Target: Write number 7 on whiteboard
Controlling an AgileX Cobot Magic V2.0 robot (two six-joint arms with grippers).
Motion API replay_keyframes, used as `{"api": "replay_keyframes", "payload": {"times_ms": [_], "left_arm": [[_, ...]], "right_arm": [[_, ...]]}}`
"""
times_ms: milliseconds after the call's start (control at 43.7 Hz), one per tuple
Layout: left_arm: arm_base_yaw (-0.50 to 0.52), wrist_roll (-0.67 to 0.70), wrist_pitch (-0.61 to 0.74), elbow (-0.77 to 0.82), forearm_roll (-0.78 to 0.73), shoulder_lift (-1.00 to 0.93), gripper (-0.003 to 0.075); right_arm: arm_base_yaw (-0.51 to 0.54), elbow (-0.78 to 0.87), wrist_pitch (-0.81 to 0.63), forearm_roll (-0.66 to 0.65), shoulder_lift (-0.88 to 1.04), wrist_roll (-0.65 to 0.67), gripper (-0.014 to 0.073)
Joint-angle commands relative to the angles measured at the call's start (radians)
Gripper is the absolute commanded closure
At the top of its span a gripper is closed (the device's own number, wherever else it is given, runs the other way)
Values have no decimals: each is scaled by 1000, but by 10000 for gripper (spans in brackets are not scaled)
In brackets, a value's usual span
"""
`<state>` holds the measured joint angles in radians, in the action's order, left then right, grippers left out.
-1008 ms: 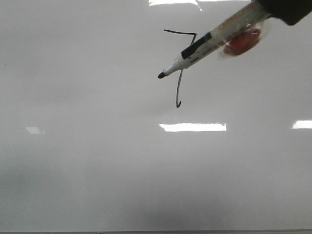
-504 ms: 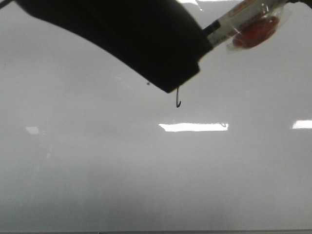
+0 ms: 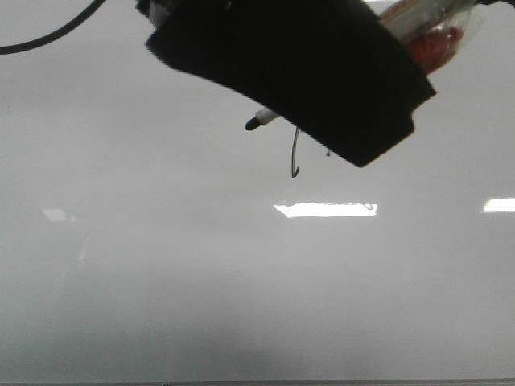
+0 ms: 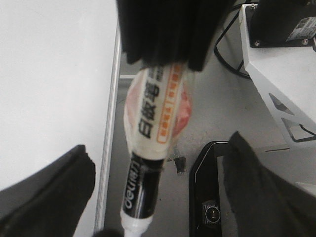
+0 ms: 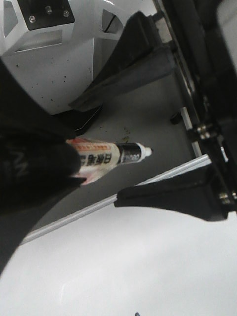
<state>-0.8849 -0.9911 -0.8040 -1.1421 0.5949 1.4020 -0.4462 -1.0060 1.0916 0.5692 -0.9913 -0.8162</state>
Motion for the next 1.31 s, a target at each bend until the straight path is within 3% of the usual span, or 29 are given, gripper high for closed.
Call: {"api": "replay_keyframes", "payload": {"times_ms": [0, 252, 458, 573, 756, 847, 916, 1099, 1282], "left_arm": [[-6, -4, 41, -34, 45, -30, 251], [-6, -4, 36, -34, 6, -30, 508], [-6, -4, 36, -34, -4, -30, 640], [-6, -4, 36, -34, -6, -30, 662], [-4, 1, 36, -34, -27, -30, 662], [13, 6, 30, -36, -43, -30, 662], [41, 66, 14, -46, -88, -30, 662], [141, 313, -42, -80, -322, -61, 662], [289, 642, -61, -84, -576, -122, 662]], "right_arm": [[-4, -27, -27, 52, 15, -11, 661], [-4, -27, -25, 52, 15, -11, 661], [-4, -27, -26, 52, 15, -11, 655], [-4, -27, -26, 52, 15, -11, 552], [-3, -27, -34, 50, 15, -11, 170], [-1, -29, -43, 11, 15, -10, 42], [21, -33, -54, -61, 29, 46, 6], [137, -48, -93, -226, 97, 248, 14], [211, -48, -97, -230, 119, 256, 14]]}}
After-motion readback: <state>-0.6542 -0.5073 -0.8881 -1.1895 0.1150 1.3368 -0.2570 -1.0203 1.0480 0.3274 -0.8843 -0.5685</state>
